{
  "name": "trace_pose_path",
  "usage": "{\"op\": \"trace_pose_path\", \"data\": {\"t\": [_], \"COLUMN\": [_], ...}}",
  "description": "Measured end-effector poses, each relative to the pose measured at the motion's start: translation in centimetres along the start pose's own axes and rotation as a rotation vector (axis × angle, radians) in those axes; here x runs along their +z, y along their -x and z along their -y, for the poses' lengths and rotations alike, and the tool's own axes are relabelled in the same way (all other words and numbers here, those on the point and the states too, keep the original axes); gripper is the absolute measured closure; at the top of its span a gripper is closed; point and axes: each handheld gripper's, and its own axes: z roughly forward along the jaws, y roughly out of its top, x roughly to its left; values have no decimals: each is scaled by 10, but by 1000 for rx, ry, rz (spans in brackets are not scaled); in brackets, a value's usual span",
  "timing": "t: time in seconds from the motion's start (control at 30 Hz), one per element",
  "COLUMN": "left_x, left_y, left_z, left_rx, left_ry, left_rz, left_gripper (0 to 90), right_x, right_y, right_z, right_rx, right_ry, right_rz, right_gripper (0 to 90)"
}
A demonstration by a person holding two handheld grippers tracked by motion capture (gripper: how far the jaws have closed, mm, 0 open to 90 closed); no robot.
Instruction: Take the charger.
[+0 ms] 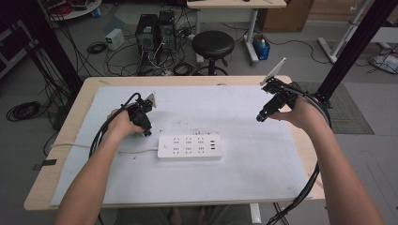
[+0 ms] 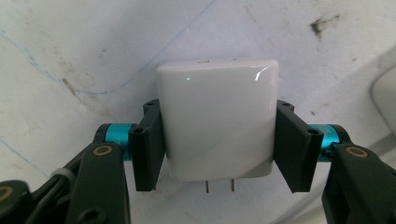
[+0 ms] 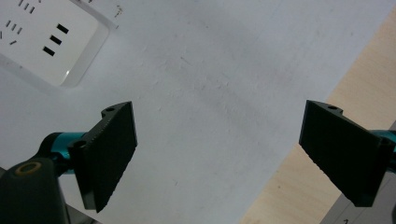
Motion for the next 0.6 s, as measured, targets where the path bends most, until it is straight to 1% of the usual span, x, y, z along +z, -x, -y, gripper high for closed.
{"op": "trace_pose_path", "data": {"t": [0.07, 0.13, 0.17, 0.23, 0.27, 0.3, 0.33, 0.37, 0.4, 0.43, 0.5, 0.53, 0.57, 0.6], "left_x": [-7, -19, -28, -42, -52, -61, -68, -68, -86, -93, -105, -105, -114, -116], "left_y": [0, 2, 2, 5, 7, 9, 11, 11, 14, 16, 19, 19, 21, 22], "left_z": [2, 5, 7, 9, 10, 11, 12, 12, 13, 13, 13, 13, 13, 13], "left_rx": [1, -1, 7, 6, 7, 20, 14, 14, 33, 34, 50, 50, 67, 69], "left_ry": [11, 23, 32, 44, 54, 55, 67, 67, 72, 74, 78, 78, 82, 86], "left_rz": [10, 4, 3, 8, 9, 6, 4, 4, -4, -7, -19, -19, -27, -30], "left_gripper": [415, 415, 415, 415, 415, 415, 415, 415, 415, 415, 415, 415, 415, 415], "right_x": [0, -1, -1, -3, -3, -4, -5, -5, -6, -7, -8, -8, -8, -9], "right_y": [0, 0, 0, -1, -1, -2, -2, -2, -2, -4, -5, -5, -5, -6], "right_z": [0, 0, 0, -1, -2, -3, -3, -3, -4, -5, -6, -6, -6, -5], "right_rx": [2, 7, 11, 11, 9, 10, 6, 6, 7, 2, 4, 4, 7, 17], "right_ry": [-4, -7, -9, -13, -11, -11, -12, -12, -12, -14, -12, -12, -13, -15], "right_rz": [-3, 0, 0, 2, 0, 0, 4, 4, 4, 8, 6, 6, 11, 14], "right_gripper": [108, 108, 108, 108, 108, 108, 108, 108, 108, 108, 108, 108, 108, 108]}}
